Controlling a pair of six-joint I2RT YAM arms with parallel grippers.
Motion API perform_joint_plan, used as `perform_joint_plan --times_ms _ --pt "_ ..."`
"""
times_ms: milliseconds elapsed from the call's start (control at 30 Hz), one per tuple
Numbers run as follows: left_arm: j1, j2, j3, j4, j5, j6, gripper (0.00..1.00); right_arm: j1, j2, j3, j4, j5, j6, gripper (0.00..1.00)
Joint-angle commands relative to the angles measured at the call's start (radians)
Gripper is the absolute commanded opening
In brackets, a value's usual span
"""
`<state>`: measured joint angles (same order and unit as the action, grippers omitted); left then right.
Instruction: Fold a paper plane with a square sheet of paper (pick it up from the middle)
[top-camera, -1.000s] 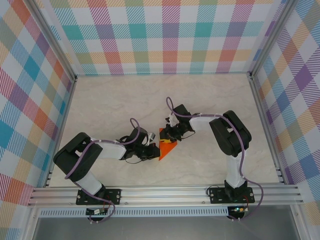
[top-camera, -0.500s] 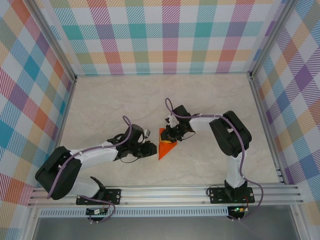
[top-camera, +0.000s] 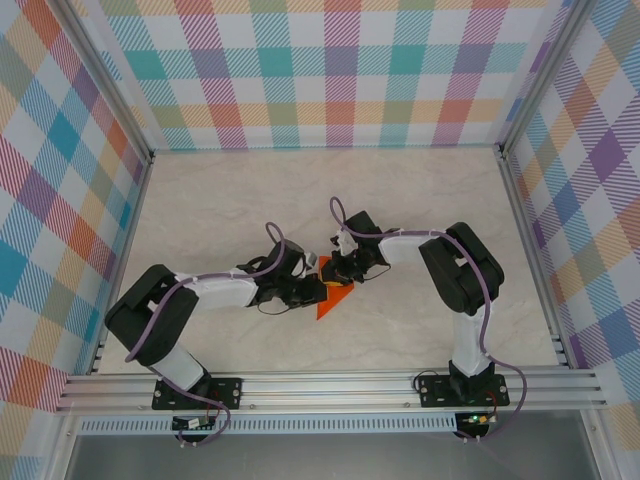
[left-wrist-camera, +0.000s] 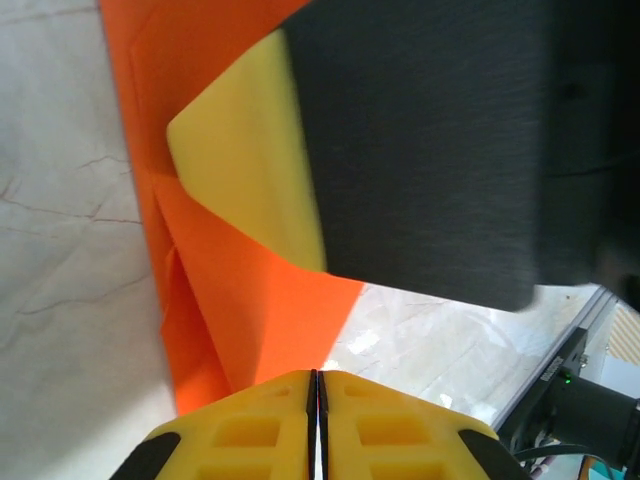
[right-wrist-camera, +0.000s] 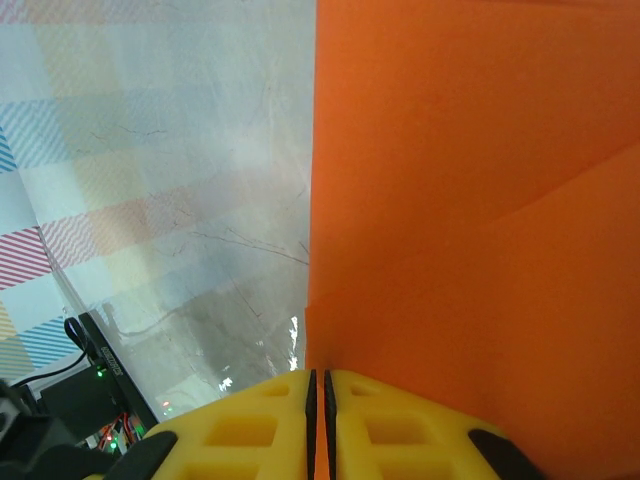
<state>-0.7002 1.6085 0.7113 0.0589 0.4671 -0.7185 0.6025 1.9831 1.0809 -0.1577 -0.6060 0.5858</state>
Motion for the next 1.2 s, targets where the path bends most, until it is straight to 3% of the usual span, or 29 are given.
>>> perform_joint_plan --times_ms 0,333,600,733,867,1033,1167 --pt "-0.012 0.035 0.019 0.036 0.035 -0.009 0.11 0.014 0.069 -0.059 -0.104 0.127 -0.015 0.14" --pt "-0.019 0.045 -0.075 0.068 0.044 -0.036 0.10 0.014 0.072 -0.059 -0.106 0.130 -0.012 0.14" --pt "-0.023 -0.025 -0.157 0.022 0.002 -0.036 0.10 0.014 0.075 -0.062 -0.109 0.136 -0.013 0.14" --pt "-0.029 -0.046 -0.175 0.019 0.034 -0.041 0.11 0.014 0.079 -0.062 -0.108 0.135 -0.011 0.14" --pt "-0.037 -0.080 -0.179 0.009 0.051 -0.044 0.11 0.014 0.078 -0.062 -0.105 0.135 -0.008 0.14" --pt "-0.037 -0.200 -0.130 -0.054 -0.038 -0.037 0.11 0.014 0.077 -0.064 -0.107 0.134 -0.009 0.14" --pt "-0.037 -0.208 -0.073 -0.033 -0.040 -0.040 0.11 0.014 0.078 -0.064 -0.105 0.134 -0.009 0.14"
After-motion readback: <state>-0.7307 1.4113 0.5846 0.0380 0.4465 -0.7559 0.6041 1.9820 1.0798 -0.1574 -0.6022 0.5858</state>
